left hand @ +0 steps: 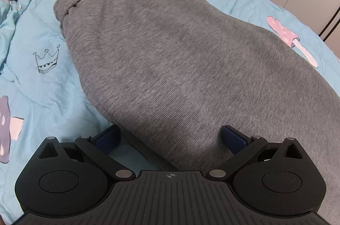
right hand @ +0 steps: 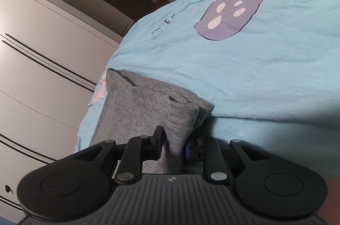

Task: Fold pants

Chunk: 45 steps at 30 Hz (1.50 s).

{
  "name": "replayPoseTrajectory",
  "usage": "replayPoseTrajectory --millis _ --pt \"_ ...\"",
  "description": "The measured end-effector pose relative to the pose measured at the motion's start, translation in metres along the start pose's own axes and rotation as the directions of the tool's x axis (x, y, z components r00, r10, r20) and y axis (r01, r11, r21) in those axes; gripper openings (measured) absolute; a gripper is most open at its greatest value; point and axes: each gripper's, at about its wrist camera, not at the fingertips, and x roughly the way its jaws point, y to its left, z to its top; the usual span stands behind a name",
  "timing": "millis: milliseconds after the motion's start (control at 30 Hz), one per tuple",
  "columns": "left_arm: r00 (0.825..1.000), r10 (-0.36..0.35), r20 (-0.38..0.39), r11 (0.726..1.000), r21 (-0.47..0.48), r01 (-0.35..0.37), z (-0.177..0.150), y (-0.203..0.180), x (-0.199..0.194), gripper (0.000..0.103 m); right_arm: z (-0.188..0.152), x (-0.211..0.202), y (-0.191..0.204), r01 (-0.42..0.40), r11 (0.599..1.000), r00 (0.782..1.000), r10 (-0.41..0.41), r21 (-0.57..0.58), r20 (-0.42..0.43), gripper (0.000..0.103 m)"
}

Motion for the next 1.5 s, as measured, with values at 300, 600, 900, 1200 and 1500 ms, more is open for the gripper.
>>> replayPoseTrajectory --millis 300,600,900,1200,1500 --pt "1.000 0.001 0.004 1.000 -0.003 -0.001 -0.001 0.001 -0.001 0.103 0.003 -0.002 -0.007 -0.050 0.996 0.999 0.048 0.072 0.026 0.031" --pt "1.000 -0.001 0.004 1.000 -0.002 0.001 -0.001 0.001 -0.002 0.103 0.002 -0.015 0.001 -0.044 0.999 0.997 0.042 0.029 0.063 0.010" --pt "0.999 -0.031 0.012 0.999 0.009 0.031 0.004 0.004 -0.018 0.103 0.006 -0.019 0.056 0.073 0.979 0.995 -0.059 -0.189 0.079 0.009" --pt "0.984 -0.129 0.120 0.989 0.089 0.119 0.013 0.015 -0.066 0.103 -0.121 -0.044 0.288 -0.202 0.550 0.970 0.230 -0.810 -0.085 0.009" --pt "0.982 -0.138 0.129 0.973 0.203 0.110 0.001 0.039 -0.064 0.103 -0.396 0.028 0.296 -0.639 0.091 0.756 -0.107 -0.764 -0.646 0.014"
